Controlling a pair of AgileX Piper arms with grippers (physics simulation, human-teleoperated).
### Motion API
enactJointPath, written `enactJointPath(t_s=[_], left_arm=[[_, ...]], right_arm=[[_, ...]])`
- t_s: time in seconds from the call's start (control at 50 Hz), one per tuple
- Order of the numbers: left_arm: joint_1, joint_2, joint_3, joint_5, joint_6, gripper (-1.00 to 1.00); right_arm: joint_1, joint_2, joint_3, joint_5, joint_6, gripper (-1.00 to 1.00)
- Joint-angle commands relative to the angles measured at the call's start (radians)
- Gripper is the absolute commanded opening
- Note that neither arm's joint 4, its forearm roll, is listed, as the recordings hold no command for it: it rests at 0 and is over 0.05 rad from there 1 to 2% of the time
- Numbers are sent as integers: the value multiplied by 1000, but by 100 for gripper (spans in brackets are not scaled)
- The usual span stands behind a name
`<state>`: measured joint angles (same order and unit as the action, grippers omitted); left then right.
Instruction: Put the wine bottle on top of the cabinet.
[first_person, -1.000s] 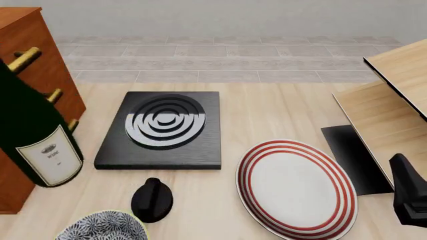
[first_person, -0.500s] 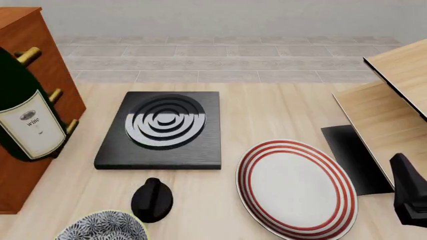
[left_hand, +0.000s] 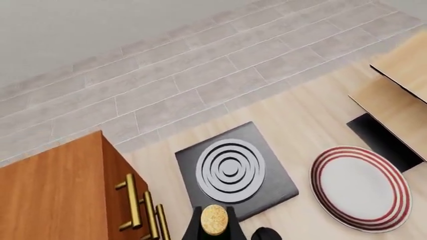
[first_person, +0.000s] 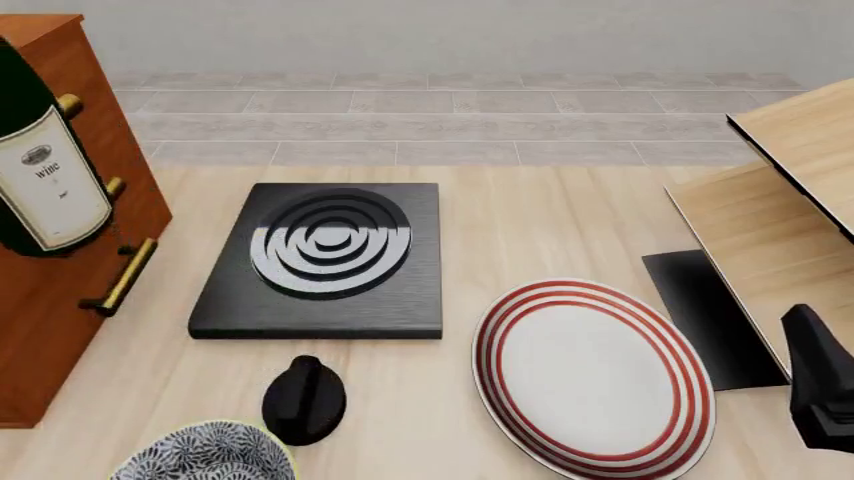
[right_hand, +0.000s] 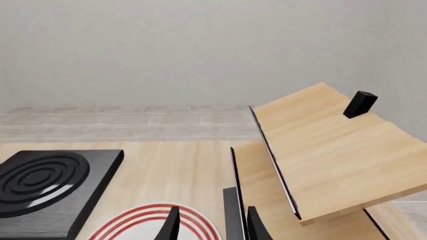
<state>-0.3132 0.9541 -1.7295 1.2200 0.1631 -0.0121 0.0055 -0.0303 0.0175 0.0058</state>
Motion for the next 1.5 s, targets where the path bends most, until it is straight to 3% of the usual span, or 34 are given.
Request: enactJointPath(t_s=[0.02, 0.38, 0.64, 0.72, 1.06, 1.34, 1.5], left_arm=[[44, 44, -72, 0, 24, -100], [185, 113, -192, 0, -10, -100], [238, 157, -262, 0, -22, -100], [279, 179, -283, 0, 8, -100], [366, 248, -380, 0, -5, -100], [425, 296, -421, 0, 48, -100], [468, 333, -466, 0, 44, -100]], right_arm=[[0, 0, 0, 0, -1, 100], [0, 0, 4, -4, -1, 100], [1, -3, 20, -17, -3, 100], [0, -3, 18, -14, -2, 100], [0, -2, 7, -1, -1, 100], [1, 0, 7, -2, -3, 100], [1, 3, -4, 4, -4, 100]])
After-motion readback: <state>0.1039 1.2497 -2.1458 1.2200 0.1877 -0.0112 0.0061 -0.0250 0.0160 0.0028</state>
